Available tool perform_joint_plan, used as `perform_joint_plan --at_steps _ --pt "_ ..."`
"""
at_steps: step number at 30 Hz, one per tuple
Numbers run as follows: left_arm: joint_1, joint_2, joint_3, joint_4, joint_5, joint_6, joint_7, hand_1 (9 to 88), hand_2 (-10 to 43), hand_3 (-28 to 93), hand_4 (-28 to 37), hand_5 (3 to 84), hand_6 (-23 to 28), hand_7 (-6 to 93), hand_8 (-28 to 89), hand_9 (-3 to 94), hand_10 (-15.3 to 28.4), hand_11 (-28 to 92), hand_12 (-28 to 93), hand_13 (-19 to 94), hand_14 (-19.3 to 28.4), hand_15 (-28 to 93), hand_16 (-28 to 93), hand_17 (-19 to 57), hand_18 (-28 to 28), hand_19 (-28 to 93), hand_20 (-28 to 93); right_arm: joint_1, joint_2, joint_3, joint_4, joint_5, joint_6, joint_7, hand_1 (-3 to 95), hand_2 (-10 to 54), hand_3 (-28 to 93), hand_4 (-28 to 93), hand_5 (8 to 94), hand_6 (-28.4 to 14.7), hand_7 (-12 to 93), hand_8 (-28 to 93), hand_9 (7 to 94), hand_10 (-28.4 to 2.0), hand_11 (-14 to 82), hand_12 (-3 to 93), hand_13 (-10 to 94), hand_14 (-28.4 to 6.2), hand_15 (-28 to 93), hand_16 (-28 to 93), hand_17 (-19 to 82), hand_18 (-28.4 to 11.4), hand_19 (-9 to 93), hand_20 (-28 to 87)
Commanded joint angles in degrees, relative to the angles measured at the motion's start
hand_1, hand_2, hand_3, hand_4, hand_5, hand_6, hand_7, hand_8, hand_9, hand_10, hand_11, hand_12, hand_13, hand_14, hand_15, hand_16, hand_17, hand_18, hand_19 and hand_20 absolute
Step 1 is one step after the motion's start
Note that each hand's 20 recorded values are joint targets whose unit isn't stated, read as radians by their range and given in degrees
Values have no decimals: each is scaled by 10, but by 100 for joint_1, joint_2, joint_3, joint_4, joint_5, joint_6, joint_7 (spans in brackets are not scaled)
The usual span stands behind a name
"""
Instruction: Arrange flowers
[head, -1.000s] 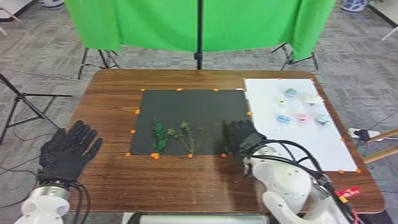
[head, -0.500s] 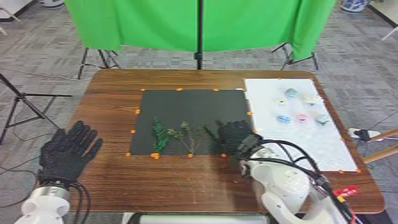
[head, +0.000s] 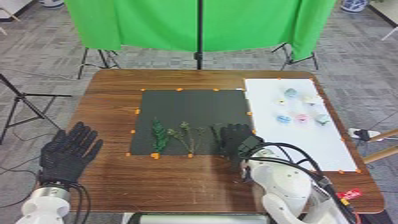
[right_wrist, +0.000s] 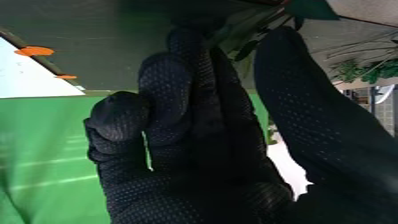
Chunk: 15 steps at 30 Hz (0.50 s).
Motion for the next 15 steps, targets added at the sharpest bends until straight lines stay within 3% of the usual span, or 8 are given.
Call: perform_joint_plan --at_steps 1,2,5,8,11,13,15 --pt "118 1 34 -8 156 158 9 339 123 744 -283 484 90 213 -117 401 152 304 113 312 163 521 -95 -61 159 437 154 -97 22 -9 -34 -78 103 130 496 -95 806 -282 616 -32 240 -133 692 -159 236 308 613 -135 629 418 351 -248 881 422" --pt "114 10 45 -5 277 169 -15 340 123 744 -283 483 89 213 -117 396 150 304 113 311 163 521 -95 -61 159 437 154 -111 23 -10 -62 -50 102 197 497 -95 804 -282 610 -31 241 -134 692 -159 238 311 613 -135 628 416 351 -247 880 420" --pt "100 1 55 1 326 150 -45 340 122 746 -283 479 83 217 -118 377 146 310 115 310 163 523 -94 -60 158 437 154 -209 -32 1 -158 49 183 469 518 -95 783 -282 598 -32 245 -136 701 -151 225 343 613 -130 627 418 352 -249 882 416" --pt "108 4 74 -19 435 220 -46 341 121 745 -283 477 80 221 -120 359 144 312 113 300 161 527 -95 -61 158 438 154 -313 -40 17 -258 126 465 636 521 -95 786 -282 588 -36 244 -136 702 -151 214 358 613 -127 623 422 362 -251 894 417" --pt "122 5 58 -23 398 189 -25 339 123 747 -283 471 83 220 -121 342 143 317 112 282 160 531 -97 -62 157 438 153 -385 17 18 -341 72 826 708 506 -95 801 -282 580 -42 236 -130 678 -165 244 320 611 -131 622 422 366 -252 903 409" --pt "134 24 58 -48 373 231 11 338 124 746 -283 469 84 220 -121 339 144 317 111 278 159 531 -99 -63 157 439 153 -409 -6 112 -450 290 741 782 500 -95 804 -281 577 -46 232 -128 660 -176 271 275 606 -135 625 416 366 -254 906 406" --pt "144 19 29 -60 314 112 23 338 123 747 -283 468 80 223 -122 345 143 320 110 279 160 532 -99 -63 157 439 153 -426 -30 188 -551 547 795 1015 480 -95 812 -277 567 -55 224 -124 623 -193 278 232 584 -146 635 405 362 -255 910 405"
